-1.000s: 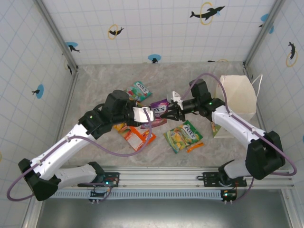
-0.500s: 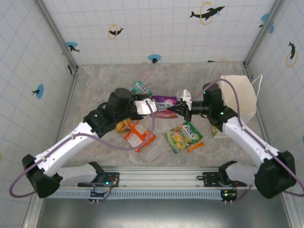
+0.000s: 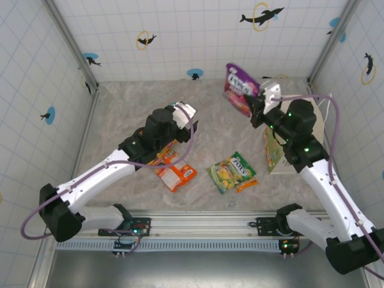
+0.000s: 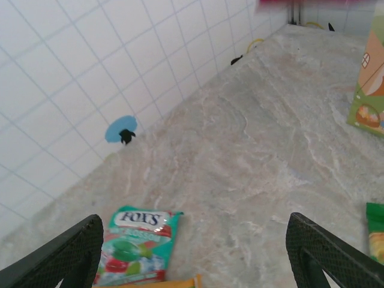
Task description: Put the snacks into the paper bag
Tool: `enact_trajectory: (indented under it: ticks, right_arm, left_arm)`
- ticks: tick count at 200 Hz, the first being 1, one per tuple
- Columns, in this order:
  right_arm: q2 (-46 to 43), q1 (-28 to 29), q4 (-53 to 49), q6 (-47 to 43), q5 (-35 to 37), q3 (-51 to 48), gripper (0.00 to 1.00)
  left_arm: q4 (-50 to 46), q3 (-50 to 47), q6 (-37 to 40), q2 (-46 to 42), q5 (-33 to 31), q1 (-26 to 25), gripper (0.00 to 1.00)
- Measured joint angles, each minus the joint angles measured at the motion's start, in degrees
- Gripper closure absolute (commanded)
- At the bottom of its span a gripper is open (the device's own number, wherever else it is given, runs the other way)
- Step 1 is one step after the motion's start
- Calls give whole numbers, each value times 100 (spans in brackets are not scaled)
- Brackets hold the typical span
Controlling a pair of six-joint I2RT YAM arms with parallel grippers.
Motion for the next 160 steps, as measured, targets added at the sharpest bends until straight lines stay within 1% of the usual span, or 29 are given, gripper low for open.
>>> enact_trajectory:
  ticks: [38, 57, 72, 100, 122, 160]
  right_arm:
    - [-17, -262, -46, 254, 1161, 734, 100]
    - [-39, -455, -63, 295, 1567, 857, 100]
    - [-37, -723, -175, 328, 1834, 944, 100]
    - [-59, -1235, -463, 470, 2164, 942, 100]
    - [-264, -1510, -608, 564, 2363, 599, 100]
    - [-605, -1829, -1128, 699, 2319, 72, 100]
  left_arm:
    - [136, -20, -608, 310, 81, 0, 20]
    - [184, -20, -767, 389, 168, 0, 20]
    - [205, -20, -898, 461, 223, 0, 20]
    - [216, 2, -1204, 662, 328, 0, 22]
    - [214, 15, -1397, 813, 437, 0, 25]
    - [166, 52, -1731, 992, 804, 0, 27]
